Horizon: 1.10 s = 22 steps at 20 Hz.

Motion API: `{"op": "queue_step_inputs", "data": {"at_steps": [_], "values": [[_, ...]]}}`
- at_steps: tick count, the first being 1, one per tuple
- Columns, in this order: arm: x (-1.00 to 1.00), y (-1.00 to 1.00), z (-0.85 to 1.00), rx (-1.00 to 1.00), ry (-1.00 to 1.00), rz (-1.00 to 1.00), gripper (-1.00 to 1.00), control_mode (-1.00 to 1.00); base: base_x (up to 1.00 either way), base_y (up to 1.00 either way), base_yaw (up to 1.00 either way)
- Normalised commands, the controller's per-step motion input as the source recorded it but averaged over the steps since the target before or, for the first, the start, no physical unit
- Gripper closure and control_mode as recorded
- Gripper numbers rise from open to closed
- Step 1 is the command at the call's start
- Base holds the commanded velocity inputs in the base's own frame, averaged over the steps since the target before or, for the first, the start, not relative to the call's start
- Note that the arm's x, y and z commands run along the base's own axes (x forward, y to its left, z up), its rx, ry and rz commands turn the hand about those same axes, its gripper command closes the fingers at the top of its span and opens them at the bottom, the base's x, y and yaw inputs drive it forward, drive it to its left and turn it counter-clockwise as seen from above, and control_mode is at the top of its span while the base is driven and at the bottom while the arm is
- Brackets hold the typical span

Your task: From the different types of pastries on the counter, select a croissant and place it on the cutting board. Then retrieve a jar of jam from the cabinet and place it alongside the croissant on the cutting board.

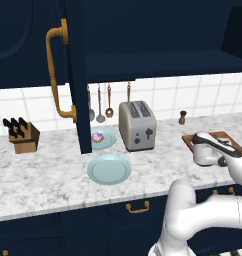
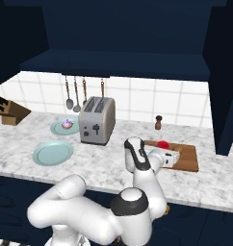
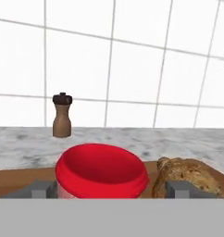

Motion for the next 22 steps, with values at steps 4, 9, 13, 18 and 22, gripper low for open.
{"op": "queue_step_inputs", "data": {"at_steps": [4, 9, 13, 18, 22], "values": [[-0.94, -0.18, 0.01, 0.00, -0.09, 0.00, -1.00, -1.00, 0.00, 0.00, 0.00], [-0.82, -0.14, 0.00, 0.00, -0.08, 0.00, -1.00, -1.00, 0.00, 0.00, 0.00], [-0.87, -0.13, 0.07, 0.00, -0.10, 0.00, -1.00, -1.00, 0.00, 0.00, 0.00], [-1.00, -0.12, 0.28, 0.00, -0.06, 0.04, -1.00, -1.00, 0.00, 0.00, 0.00], [-1.00, -0.04, 0.53, 0.00, -0.02, 0.11, -1.00, -1.00, 0.00, 0.00, 0.00]]}}
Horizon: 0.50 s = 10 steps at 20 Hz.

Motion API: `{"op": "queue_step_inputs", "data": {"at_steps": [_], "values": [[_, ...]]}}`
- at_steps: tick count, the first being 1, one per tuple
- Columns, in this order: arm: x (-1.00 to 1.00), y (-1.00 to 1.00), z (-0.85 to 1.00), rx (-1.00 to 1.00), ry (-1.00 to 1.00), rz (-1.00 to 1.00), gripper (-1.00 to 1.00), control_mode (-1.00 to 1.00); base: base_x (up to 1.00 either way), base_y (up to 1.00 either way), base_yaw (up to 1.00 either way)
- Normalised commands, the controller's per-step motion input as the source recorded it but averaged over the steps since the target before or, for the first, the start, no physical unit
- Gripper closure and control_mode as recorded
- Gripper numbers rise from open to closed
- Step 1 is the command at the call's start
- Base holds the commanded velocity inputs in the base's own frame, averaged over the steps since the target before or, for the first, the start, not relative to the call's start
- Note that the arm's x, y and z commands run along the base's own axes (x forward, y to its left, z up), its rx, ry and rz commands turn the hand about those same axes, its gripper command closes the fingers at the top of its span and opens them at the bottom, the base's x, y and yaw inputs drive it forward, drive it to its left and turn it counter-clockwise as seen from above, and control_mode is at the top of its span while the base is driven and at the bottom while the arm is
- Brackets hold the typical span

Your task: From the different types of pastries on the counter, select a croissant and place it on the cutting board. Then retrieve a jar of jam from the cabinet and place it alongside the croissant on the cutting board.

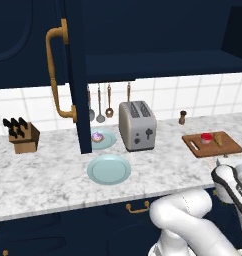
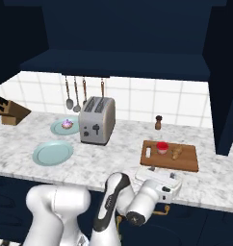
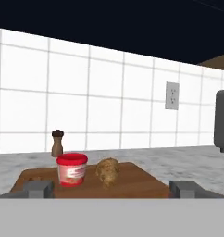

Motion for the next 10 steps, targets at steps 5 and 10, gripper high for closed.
{"op": "queue_step_inputs", "data": {"at_steps": [5, 10], "values": [[-1.00, -0.01, 0.56, 0.00, 0.00, 0.13, -1.00, -1.00, 0.00, 0.00, 0.00], [-1.00, 0.00, 0.18, 0.00, 0.00, 0.10, -1.00, -1.00, 0.00, 0.00, 0.00]]}}
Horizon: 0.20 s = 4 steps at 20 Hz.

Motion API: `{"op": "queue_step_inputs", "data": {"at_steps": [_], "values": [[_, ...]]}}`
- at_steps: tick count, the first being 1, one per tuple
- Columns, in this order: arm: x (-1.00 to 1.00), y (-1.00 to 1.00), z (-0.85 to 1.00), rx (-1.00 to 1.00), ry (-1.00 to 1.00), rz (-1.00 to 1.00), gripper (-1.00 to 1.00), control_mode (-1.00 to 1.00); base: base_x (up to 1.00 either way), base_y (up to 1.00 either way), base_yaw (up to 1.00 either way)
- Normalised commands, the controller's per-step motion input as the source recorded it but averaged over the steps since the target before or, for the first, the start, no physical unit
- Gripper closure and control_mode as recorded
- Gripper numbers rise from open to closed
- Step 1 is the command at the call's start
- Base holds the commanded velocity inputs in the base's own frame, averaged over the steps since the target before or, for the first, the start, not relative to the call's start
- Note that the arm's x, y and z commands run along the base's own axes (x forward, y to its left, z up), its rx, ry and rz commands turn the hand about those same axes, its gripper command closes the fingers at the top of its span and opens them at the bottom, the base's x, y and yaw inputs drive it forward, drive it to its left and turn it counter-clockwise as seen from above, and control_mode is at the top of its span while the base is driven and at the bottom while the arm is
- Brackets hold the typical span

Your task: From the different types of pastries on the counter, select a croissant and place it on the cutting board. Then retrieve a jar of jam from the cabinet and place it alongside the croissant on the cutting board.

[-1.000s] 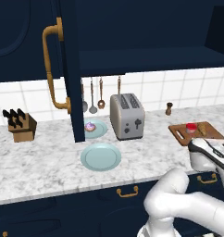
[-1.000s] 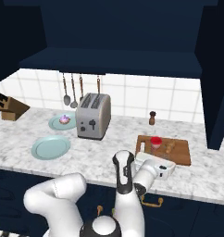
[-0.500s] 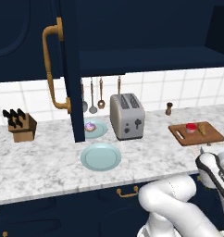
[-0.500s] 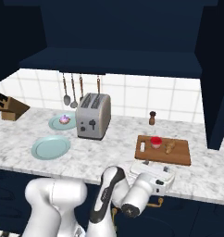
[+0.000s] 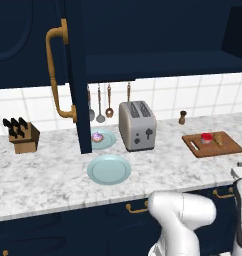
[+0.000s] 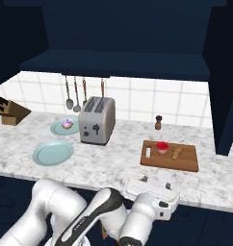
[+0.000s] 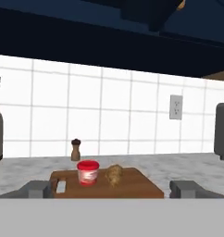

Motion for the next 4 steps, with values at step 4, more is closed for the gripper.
{"op": "queue_step_inputs", "data": {"at_steps": [4], "values": [[-1.00, 0.00, 0.13, 0.00, 0.00, 0.02, -1.00, -1.00, 0.00, 0.00, 0.00]]}}
